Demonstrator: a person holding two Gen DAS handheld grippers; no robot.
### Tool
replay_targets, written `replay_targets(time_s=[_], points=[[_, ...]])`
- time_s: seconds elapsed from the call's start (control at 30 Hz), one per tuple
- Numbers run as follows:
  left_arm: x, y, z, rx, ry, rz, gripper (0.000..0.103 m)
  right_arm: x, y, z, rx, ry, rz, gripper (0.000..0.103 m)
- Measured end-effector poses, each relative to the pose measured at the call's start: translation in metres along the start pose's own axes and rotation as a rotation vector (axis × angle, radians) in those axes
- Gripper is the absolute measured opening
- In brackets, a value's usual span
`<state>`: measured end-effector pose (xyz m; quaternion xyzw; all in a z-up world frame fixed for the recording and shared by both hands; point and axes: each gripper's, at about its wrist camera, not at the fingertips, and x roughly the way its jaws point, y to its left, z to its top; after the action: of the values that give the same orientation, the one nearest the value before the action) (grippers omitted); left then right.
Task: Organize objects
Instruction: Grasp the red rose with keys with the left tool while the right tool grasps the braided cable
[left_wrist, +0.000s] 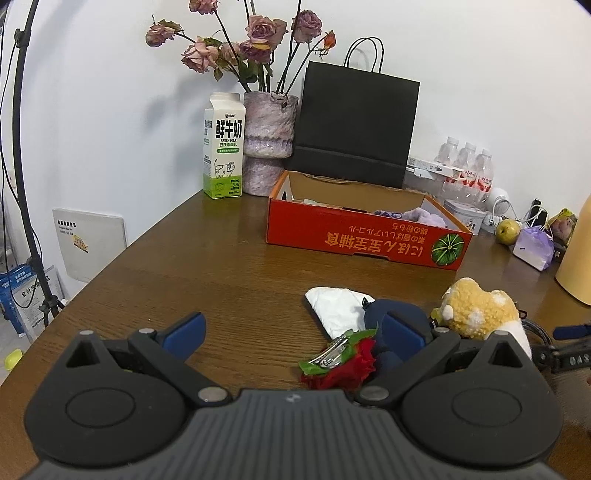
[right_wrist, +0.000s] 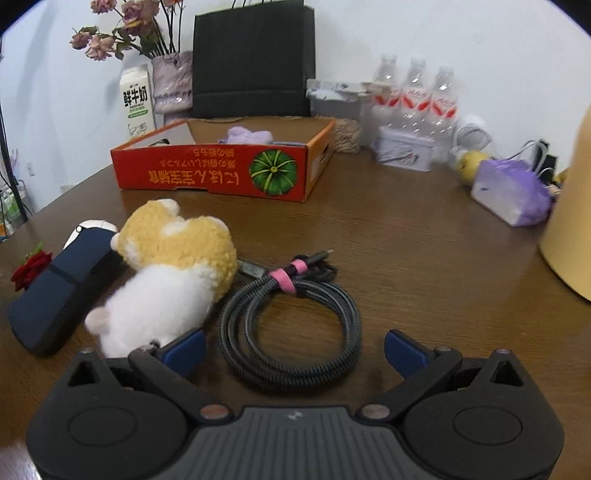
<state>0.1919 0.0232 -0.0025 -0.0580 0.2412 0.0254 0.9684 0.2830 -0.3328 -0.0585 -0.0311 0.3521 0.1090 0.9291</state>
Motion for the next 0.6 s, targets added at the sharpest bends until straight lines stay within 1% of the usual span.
replay_targets(time_s=[0.13, 0.17, 0.33, 0.57, 0.6], points=[[0.003, -0.002, 0.001, 0.000, 0.005, 0.007, 0.103, 0.022, -0.002, 0.008, 0.017, 0.043, 0.002, 0.103], [0.004, -0.002, 0.000, 0.001, 0.008, 0.008, 0.103, 0.024, 0.000, 0.007, 0.005, 0.029, -0.016, 0.103], [0.017, -0.005, -0.002, 0.014, 0.035, 0.024, 0.103, 0.025, -0.001, 0.002, 0.022, -0.020, -0.032, 0.103], [0.031, -0.007, -0.006, -0.009, 0.060, 0.019, 0.103, 0.024, -0.001, 0.003, 0.025, -0.022, -0.029, 0.103], [0.031, -0.008, -0.007, -0.010, 0.061, 0.020, 0.103, 0.024, -0.002, 0.003, 0.029, -0.027, -0.030, 0.102]])
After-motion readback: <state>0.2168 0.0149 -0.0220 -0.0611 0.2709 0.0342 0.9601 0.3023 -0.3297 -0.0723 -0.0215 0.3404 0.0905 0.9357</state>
